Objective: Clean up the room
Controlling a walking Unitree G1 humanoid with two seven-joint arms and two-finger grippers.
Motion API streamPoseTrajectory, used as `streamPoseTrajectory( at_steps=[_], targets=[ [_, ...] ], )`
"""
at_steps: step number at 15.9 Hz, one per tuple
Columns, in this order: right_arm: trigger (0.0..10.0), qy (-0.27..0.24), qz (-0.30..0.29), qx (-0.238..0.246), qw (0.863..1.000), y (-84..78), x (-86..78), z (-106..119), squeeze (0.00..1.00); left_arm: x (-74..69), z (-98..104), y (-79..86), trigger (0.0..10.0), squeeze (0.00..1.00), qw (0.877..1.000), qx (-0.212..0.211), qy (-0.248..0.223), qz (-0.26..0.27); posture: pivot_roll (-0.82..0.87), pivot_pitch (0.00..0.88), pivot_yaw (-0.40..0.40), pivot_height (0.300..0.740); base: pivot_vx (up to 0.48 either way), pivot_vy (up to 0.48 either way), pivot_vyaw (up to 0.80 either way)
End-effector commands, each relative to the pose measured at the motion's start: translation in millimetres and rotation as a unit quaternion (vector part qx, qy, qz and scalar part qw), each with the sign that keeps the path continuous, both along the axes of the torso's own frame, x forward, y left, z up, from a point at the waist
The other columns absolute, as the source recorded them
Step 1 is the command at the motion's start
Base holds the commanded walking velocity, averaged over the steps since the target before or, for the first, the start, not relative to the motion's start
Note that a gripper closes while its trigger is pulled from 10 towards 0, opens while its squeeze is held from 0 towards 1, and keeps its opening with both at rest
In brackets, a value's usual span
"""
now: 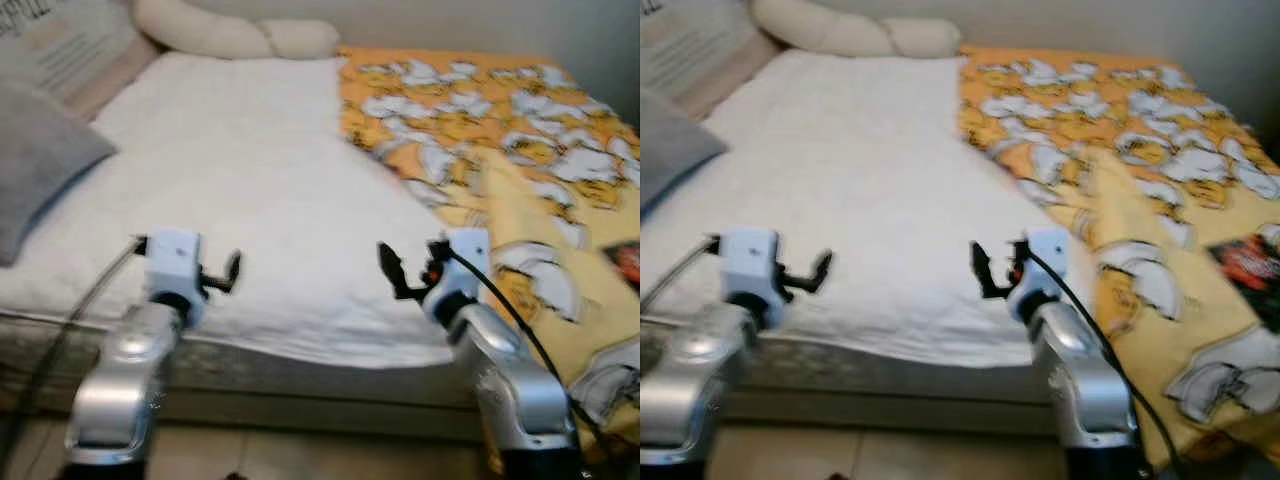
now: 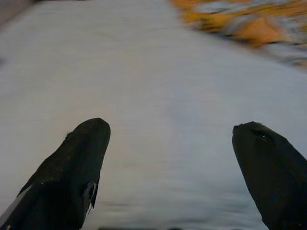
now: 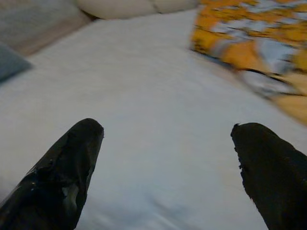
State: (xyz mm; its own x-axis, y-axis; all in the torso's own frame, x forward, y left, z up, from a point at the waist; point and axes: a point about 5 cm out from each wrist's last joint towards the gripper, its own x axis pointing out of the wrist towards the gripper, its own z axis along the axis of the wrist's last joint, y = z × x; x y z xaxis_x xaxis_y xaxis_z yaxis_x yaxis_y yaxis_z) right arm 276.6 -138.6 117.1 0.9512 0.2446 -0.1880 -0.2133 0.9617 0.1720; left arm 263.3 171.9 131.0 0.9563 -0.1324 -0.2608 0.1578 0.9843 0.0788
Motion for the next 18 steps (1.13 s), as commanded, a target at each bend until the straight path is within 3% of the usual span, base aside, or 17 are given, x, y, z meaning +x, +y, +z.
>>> streamPoseTrajectory(
  at_steps=[1, 6, 12, 18],
  targets=[
    [10.0, -0.009, -0.007, -0.003, 1.000, -1.4, 3.3, 4.7, 0.00, 1.5, 3.6, 3.0, 10.0, 1.00, 1.000, 0.005, -0.004, 0.004, -0.05, 0.000, 0.005, 0.740, 0.000, -0.428, 0.00],
    [10.0, -0.013, -0.001, -0.017, 1.000, -1.2, 4.0, 4.9, 0.00, 1.7, 3.6, 2.5, 10.0, 1.00, 1.000, 0.008, -0.003, 0.003, -0.05, 0.000, 0.005, 0.740, 0.000, -0.428, 0.00],
    [10.0, 0.009, -0.015, 0.007, 1.000, -4.9, 0.0, -3.4, 0.00, -1.7, -3.1, 7.1, 10.0, 1.00, 1.000, 0.026, -0.002, 0.006, -0.06, 0.000, 0.000, 0.740, 0.000, -0.419, 0.76],
    [10.0, 0.012, -0.016, -0.003, 1.000, -8.6, -1.0, -7.6, 0.00, -2.6, -5.5, 11.4, 10.0, 1.00, 0.999, 0.033, -0.003, 0.010, -0.07, 0.000, 0.008, 0.740, 0.000, -0.416, 0.80]
  ],
)
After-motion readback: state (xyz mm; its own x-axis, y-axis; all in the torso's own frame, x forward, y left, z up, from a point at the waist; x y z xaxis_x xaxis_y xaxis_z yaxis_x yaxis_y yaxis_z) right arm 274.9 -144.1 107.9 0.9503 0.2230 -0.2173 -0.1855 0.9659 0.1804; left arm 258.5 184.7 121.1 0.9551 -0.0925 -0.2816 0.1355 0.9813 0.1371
